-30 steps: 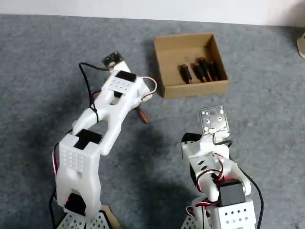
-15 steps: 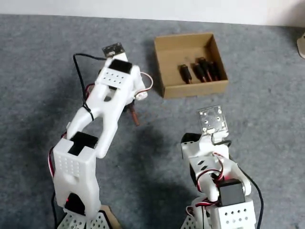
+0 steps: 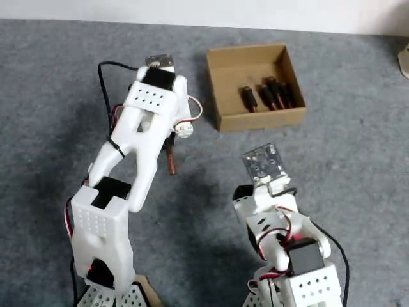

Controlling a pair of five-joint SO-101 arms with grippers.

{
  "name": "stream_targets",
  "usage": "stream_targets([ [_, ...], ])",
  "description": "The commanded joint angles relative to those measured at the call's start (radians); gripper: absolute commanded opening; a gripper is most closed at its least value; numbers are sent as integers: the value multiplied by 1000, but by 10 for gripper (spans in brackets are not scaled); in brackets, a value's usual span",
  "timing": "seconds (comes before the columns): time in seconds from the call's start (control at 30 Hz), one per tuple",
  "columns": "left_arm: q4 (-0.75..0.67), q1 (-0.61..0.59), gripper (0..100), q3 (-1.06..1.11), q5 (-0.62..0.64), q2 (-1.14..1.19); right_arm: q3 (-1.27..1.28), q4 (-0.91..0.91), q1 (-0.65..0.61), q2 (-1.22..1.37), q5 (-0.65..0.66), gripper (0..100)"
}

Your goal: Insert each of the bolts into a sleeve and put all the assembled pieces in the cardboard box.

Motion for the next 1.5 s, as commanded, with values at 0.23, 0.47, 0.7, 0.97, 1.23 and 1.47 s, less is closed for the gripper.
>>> stream_targets([
  [0.23,51,-15,6,24,-80,-213,-143,5,-15,182,14,5],
  [0.47,49,-16,6,252,-130,-460,-202,-8,-15,249,41,5],
  [0.7,48,-44,6,420,-158,-625,-211,-99,-16,340,150,5],
  [0.97,43,-211,6,573,-163,-759,-217,-122,-116,427,196,5],
  [1.23,40,-298,6,731,-166,-892,-303,-122,-191,549,270,5],
  [1.47,-74,-325,6,946,-166,-1066,-414,-116,-231,773,302,5],
])
